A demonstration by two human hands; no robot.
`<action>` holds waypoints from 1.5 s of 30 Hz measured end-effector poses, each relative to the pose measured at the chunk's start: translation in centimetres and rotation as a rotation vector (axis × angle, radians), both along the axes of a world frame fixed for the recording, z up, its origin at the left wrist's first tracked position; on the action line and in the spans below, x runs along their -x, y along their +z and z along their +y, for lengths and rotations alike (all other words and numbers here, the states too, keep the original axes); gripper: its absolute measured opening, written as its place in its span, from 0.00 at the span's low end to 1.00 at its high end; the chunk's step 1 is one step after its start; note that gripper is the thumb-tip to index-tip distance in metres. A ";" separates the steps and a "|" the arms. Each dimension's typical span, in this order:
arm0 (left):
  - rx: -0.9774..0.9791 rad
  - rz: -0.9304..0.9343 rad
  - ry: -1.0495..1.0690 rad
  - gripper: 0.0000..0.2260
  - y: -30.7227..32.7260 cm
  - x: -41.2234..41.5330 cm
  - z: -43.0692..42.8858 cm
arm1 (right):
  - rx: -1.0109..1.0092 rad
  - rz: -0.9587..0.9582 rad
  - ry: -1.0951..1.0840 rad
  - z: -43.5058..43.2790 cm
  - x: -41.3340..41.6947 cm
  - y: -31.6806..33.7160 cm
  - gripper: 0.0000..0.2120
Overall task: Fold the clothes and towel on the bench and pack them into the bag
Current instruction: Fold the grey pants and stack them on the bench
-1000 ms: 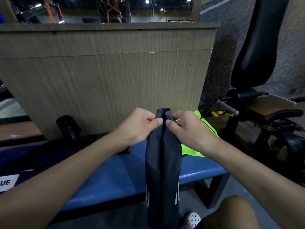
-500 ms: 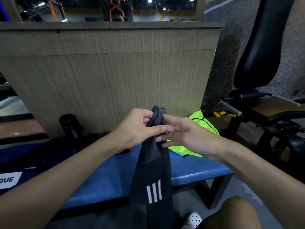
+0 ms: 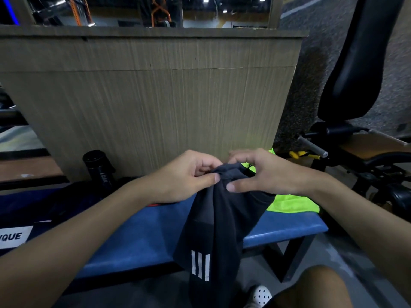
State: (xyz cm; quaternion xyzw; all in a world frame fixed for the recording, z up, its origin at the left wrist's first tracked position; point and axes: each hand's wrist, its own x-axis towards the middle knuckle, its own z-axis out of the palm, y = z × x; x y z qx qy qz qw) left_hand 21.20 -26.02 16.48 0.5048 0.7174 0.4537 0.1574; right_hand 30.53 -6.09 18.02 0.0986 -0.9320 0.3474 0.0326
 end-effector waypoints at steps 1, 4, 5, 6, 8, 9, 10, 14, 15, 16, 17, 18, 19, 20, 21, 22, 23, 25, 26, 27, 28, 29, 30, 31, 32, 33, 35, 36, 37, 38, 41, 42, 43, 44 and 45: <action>-0.008 -0.005 0.015 0.07 -0.2 0.1 -0.1 | 0.037 0.021 -0.020 -0.2 0.1 -0.2 0.08; -0.091 -0.025 0.137 0.06 -1.1 0.2 -0.4 | 0.144 0.087 -0.072 -0.8 0.2 -0.3 0.04; -0.114 -0.028 0.189 0.07 -1.7 0.3 -0.5 | 0.164 0.107 -0.080 -1.0 0.2 -0.3 0.02; -0.123 -0.029 0.231 0.08 -2.4 0.3 -0.5 | 0.179 0.121 -0.084 -1.2 0.3 -0.3 0.02; -0.103 -0.039 0.274 0.10 -3.8 0.1 -0.6 | 0.213 0.138 -0.090 -1.7 0.5 -0.2 0.02; -0.090 -0.047 0.292 0.09 -4.5 0.0 -0.7 | 0.228 0.148 -0.098 -1.8 0.6 -0.2 0.03; -0.083 -0.056 0.313 0.08 -5.3 0.1 -0.8 | 0.243 0.162 -0.110 -2.0 0.7 -0.2 0.02; -0.060 -0.090 0.437 0.02 -7.0 0.8 -1.7 | 0.279 0.192 -0.152 -1.9 0.8 -0.2 0.02; -0.056 -0.105 0.460 0.02 -7.2 1.0 -2.0 | 0.290 0.199 -0.166 -1.8 0.9 -0.3 0.03; -0.054 -0.117 0.474 0.03 -7.4 1.2 -2.2 | 0.306 0.211 -0.180 -1.7 0.9 -0.5 0.04; -0.052 -0.128 0.480 0.03 -7.5 1.5 -2.5 | 0.323 0.225 -0.195 -1.6 1.0 -0.6 0.03; -0.050 -0.136 0.480 0.03 -7.6 1.7 -2.7 | 0.334 0.236 -0.214 -1.6 1.0 -0.8 0.03; -0.046 -0.141 0.474 0.04 -7.7 1.8 -2.9 | 0.338 0.246 -0.231 -1.6 1.0 -1.0 0.02; -0.037 -0.141 0.469 0.06 -7.9 1.9 -3.2 | 0.338 0.259 -0.250 -1.6 1.0 -1.1 0.02; -0.022 -0.131 0.468 0.06 -8.1 2.0 -3.4 | 0.342 0.277 -0.273 -1.4 1.1 -1.2 0.03; -0.009 -0.119 0.471 0.05 -8.4 2.2 -3.7 | 0.354 0.300 -0.303 -1.2 1.1 -1.3 0.04; -0.003 -0.115 0.484 0.03 -8.7 2.4 -4.1 | 0.376 0.324 -0.332 -1.0 1.1 -1.3 0.04; -0.004 -0.132 0.516 0.01 -9.2 2.8 -4.7 | 0.425 0.351 -0.375 -0.4 1.1 -1.4 0.05; -0.018 -0.138 0.541 0.02 -9.2 3.2 -5.0 | 0.433 0.352 -0.389 -0.1 1.1 -1.6 0.05; -0.051 -0.143 0.573 0.02 -9.2 3.5 -5.1 | 0.432 0.349 -0.401 0.1 1.1 -1.9 0.05; -0.099 -0.148 0.606 0.02 -9.0 4.0 -5.1 | 0.428 0.347 -0.417 0.3 1.2 -2.3 0.06; -0.147 -0.142 0.637 0.02 -8.8 4.5 -5.0 | 0.423 0.349 -0.437 0.6 1.3 -2.8 0.06; -0.189 -0.121 0.665 0.02 -8.4 5.0 -4.9 | 0.417 0.354 -0.463 0.9 1.5 -3.4 0.07; -0.231 -0.094 0.685 0.02 -7.9 5.6 -4.7 | 0.417 0.362 -0.489 1.2 1.7 -4.0 0.06; -0.272 -0.061 0.702 0.05 -7.2 6.2 -4.4 | 0.426 0.371 -0.516 1.5 2.1 -4.5 0.05; -0.305 -0.013 0.710 0.08 -6.4 7.0 -4.1 | 0.449 0.383 -0.539 1.7 2.4 -5.0 0.04; -0.349 0.083 0.712 0.12 -4.4 8.9 -3.0 | 0.512 0.413 -0.584 2.3 3.3 -5.8 0.05; -0.360 0.118 0.710 0.12 -3.3 10.0 -2.2 | 0.539 0.432 -0.607 2.5 3.8 -6.0 0.06; -0.359 0.159 0.706 0.11 -2.1 11.2 -1.2 | 0.573 0.451 -0.627 2.7 4.3 -6.2 0.06; -0.346 0.212 0.696 0.09 -0.9 12.4 0.0 | 0.617 0.469 -0.649 3.1 4.9 -6.4 0.06; -0.252 0.391 0.623 0.04 1.7 15.6 4.0 | 0.755 0.514 -0.729 4.8 6.8 -7.0 0.06; -0.219 0.437 0.593 0.04 2.1 16.6 5.5 | 0.786 0.528 -0.754 5.7 7.5 -7.3 0.06; -0.191 0.477 0.566 0.04 2.3 17.6 7.1 | 0.810 0.536 -0.778 6.6 8.2 -7.8 0.06; -0.161 0.510 0.542 0.04 2.1 18.6 8.9 | 0.825 0.539 -0.805 7.7 8.8 -8.5 0.05; -0.130 0.540 0.519 0.04 1.7 19.6 10.7 | 0.834 0.539 -0.831 8.9 9.4 -9.2 0.04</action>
